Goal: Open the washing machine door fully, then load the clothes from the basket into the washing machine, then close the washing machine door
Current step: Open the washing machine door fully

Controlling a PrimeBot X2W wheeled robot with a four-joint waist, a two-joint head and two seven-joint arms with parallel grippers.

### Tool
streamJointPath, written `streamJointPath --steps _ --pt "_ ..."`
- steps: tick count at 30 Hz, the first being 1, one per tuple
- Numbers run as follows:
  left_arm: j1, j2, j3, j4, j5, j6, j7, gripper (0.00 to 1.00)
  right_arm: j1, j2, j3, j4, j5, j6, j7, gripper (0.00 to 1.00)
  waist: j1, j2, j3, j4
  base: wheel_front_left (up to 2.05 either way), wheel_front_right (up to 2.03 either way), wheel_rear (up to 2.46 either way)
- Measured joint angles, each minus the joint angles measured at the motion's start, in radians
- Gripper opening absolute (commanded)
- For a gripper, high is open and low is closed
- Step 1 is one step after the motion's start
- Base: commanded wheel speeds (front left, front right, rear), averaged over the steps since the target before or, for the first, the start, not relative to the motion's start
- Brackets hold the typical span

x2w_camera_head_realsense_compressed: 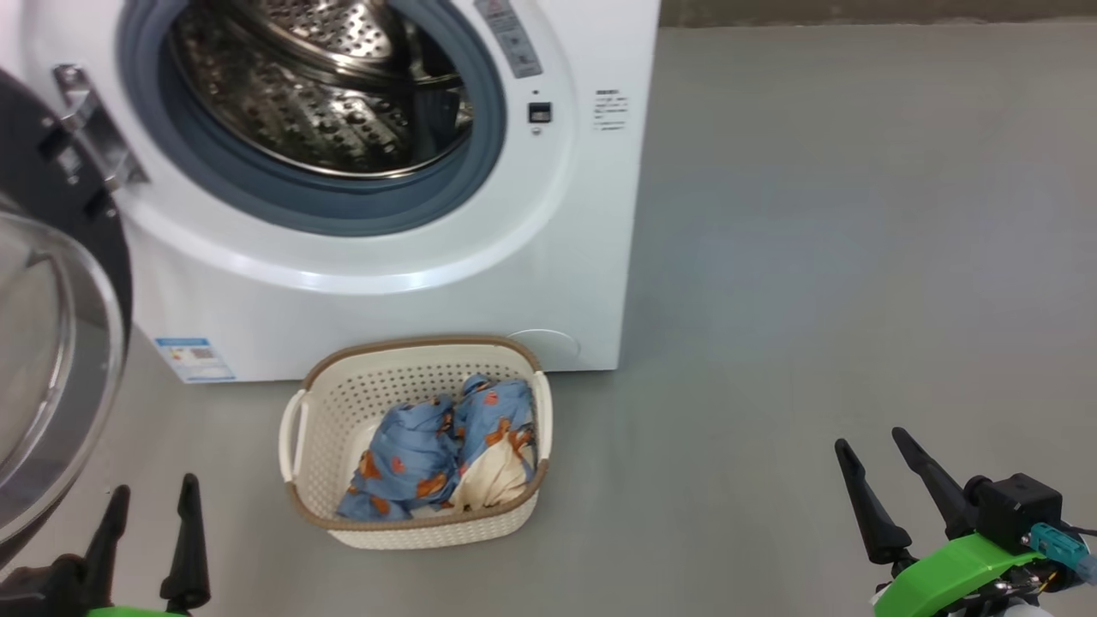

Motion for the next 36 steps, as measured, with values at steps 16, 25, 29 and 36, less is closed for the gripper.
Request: streamJointPath --steps 16,25,29,36 --pt "0.0 0.021 -0.085 0.002 -0.062 0.0 0.0 1.0 0.011 0.003 -0.022 -0.009 -0.001 0.0 0.0 1.0 0.0 0.0 0.009 -0.118 0.0 0.0 0.0" --pt "0.0 0.031 -0.103 -0.008 -0.069 0.0 0.0 1.0 0.011 0.007 -0.03 -0.01 -0.007 0.0 0.0 1.0 0.0 0.0 0.012 -0.125 0.0 0.0 0.0" --pt "0.0 0.032 -0.096 -0.016 -0.066 0.0 0.0 1.0 0.011 0.009 -0.031 -0.011 -0.009 0.0 0.0 1.0 0.0 0.0 0.016 -0.121 0.0 0.0 0.0" --pt "0.0 0.031 -0.093 -0.026 -0.063 0.0 0.0 1.0 0.011 0.009 -0.032 -0.012 -0.009 0.0 0.0 1.0 0.0 0.0 0.018 -0.115 0.0 0.0 0.0"
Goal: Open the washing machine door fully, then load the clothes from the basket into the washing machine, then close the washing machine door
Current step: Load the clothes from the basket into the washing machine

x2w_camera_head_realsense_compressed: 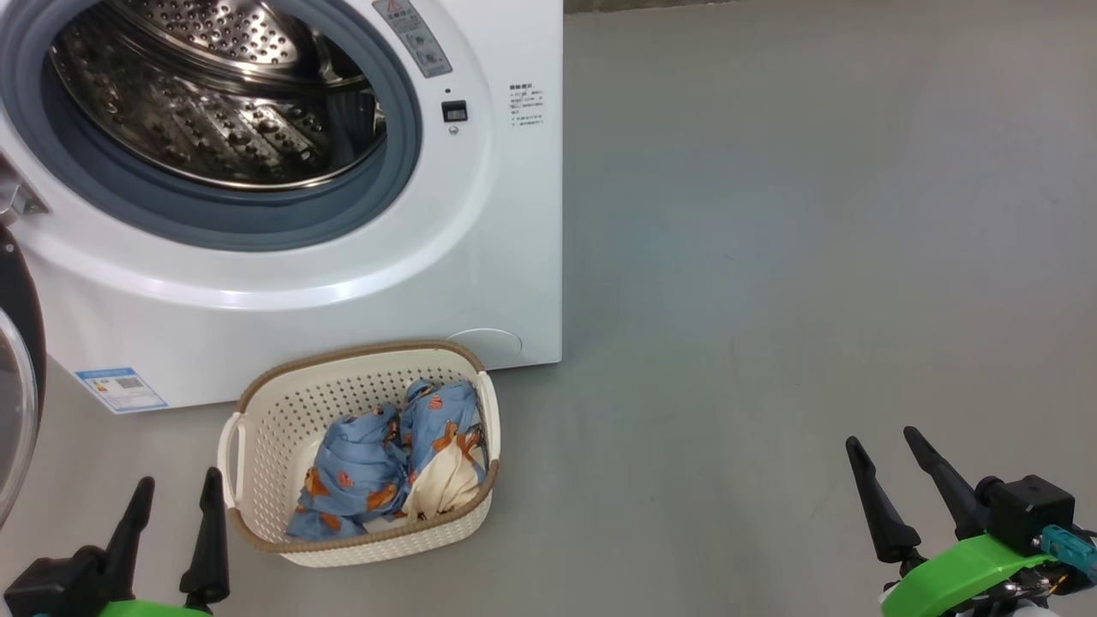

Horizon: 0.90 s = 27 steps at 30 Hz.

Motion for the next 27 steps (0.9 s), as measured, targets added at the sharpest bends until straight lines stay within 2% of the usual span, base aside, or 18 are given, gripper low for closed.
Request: streamJointPath --steps 12,27 --pt "0.0 0.0 -0.001 -0.009 -0.005 0.0 0.0 1.0 0.0 0.0 0.002 -0.001 0.0 0.0 0.0 1.0 0.0 -0.0001 0.004 0.003 0.07 -0.17 0.1" --pt "0.0 0.008 -0.018 -0.008 -0.015 0.0 0.0 1.0 0.0 0.003 0.007 -0.001 0.0 0.0 0.0 1.0 0.0 0.0 0.011 0.004 0.93 -1.39 0.46"
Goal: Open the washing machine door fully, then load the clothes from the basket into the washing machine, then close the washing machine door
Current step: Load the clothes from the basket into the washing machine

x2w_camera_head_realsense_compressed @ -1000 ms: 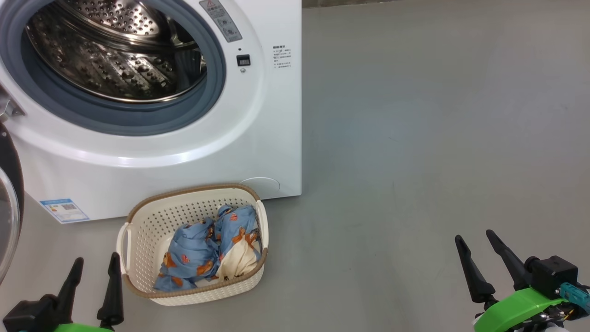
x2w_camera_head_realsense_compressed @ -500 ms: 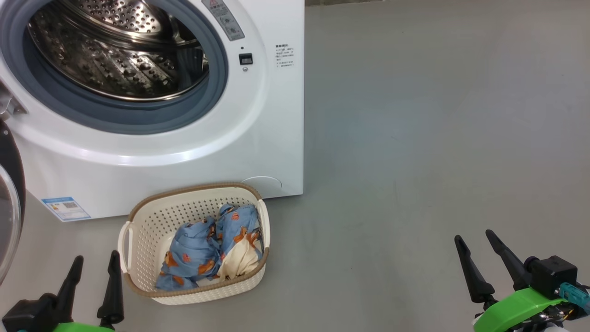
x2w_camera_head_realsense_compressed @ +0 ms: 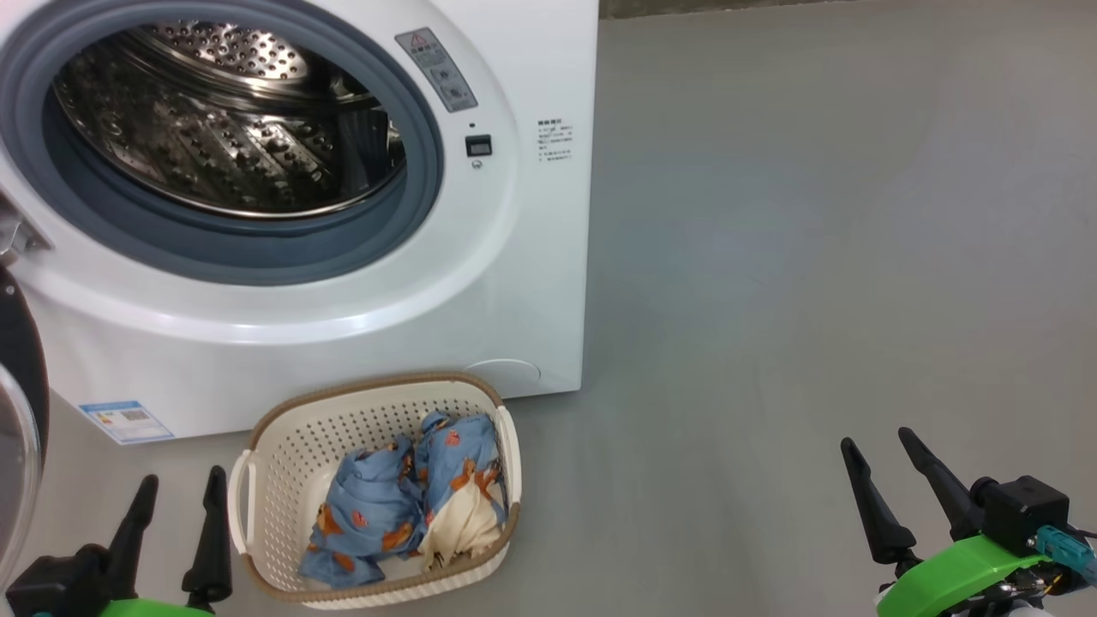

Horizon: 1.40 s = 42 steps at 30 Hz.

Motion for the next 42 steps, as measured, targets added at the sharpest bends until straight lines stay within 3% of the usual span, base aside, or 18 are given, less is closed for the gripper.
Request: streamJointPath --steps 18,31,42 --pt "-0.001 -0.014 0.016 0.016 0.005 0.0 0.0 1.0 -0.001 0.005 0.0 0.0 0.0 0.0 0.0 1.0 0.0 0.0 0.011 0.006 0.31 -0.34 0.03" --pt "-0.065 -0.047 -0.03 0.163 0.001 0.0 0.0 1.0 -0.047 0.034 0.002 -0.026 -0.009 0.0 0.0 1.0 0.0 0.0 0.092 -0.001 0.0 0.0 0.0" --pt "-0.273 -0.001 -0.139 0.358 -0.055 0.0 0.0 1.0 -0.145 0.072 -0.008 -0.054 -0.046 0.0 0.0 1.0 0.0 0.0 0.238 -0.017 0.0 0.0 0.0"
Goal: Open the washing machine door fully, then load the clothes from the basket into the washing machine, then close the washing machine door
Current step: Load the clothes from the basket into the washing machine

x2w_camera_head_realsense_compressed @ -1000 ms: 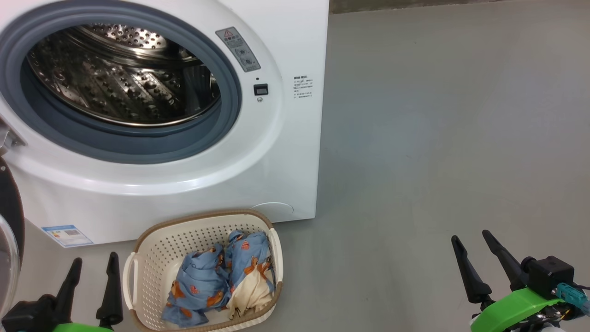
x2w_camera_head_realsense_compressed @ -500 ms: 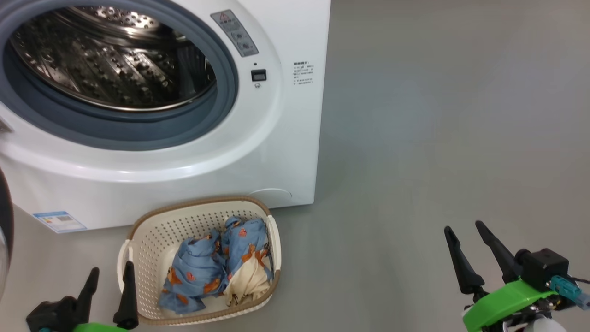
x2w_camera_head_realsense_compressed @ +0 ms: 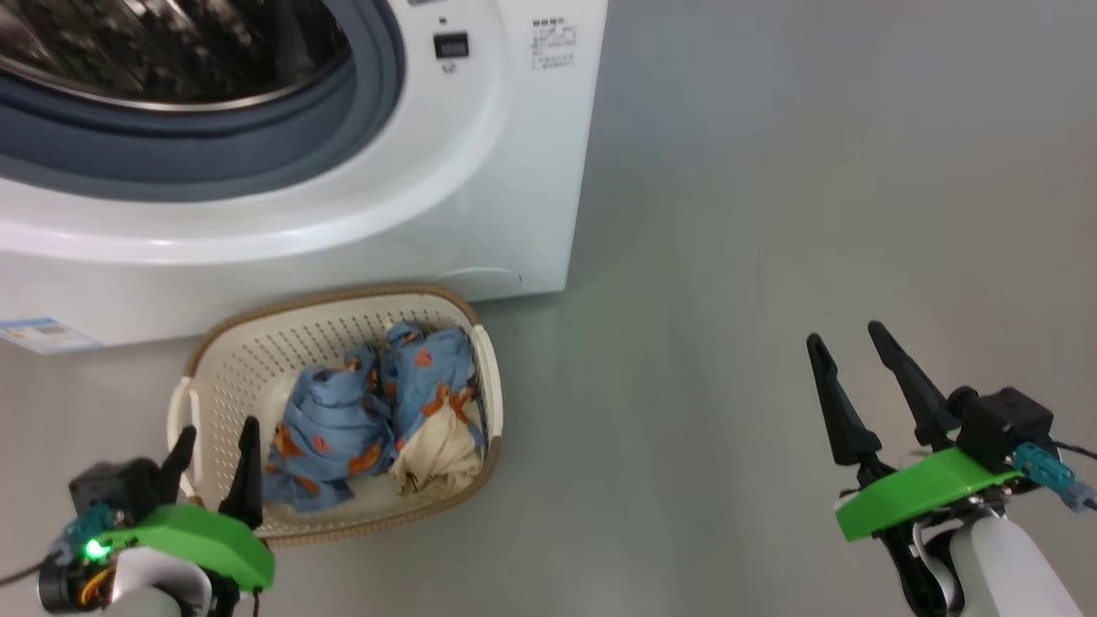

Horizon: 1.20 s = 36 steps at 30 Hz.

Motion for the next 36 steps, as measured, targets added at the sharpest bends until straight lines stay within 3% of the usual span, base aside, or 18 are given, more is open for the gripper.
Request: streamJointPath --steps 12,16,36 --pt "-0.215 0.054 -0.156 0.182 -0.116 0.0 0.0 1.0 -0.1 0.045 -0.01 -0.03 -0.008 0.0 0.0 1.0 0.0 0.0 0.173 -0.023 0.0 0.0 0.0" --pt "-0.309 0.083 -0.25 0.262 -0.171 0.0 0.0 1.0 -0.131 0.059 -0.01 -0.042 -0.016 0.0 0.0 1.0 0.0 0.0 0.251 -0.034 0.0 0.0 0.0" --pt "-0.61 0.201 -0.569 0.464 -0.41 0.0 0.047 1.0 -0.25 0.094 0.022 -0.079 -0.024 0.0 0.0 1.0 0.0 0.0 0.502 -0.104 0.0 0.0 0.0"
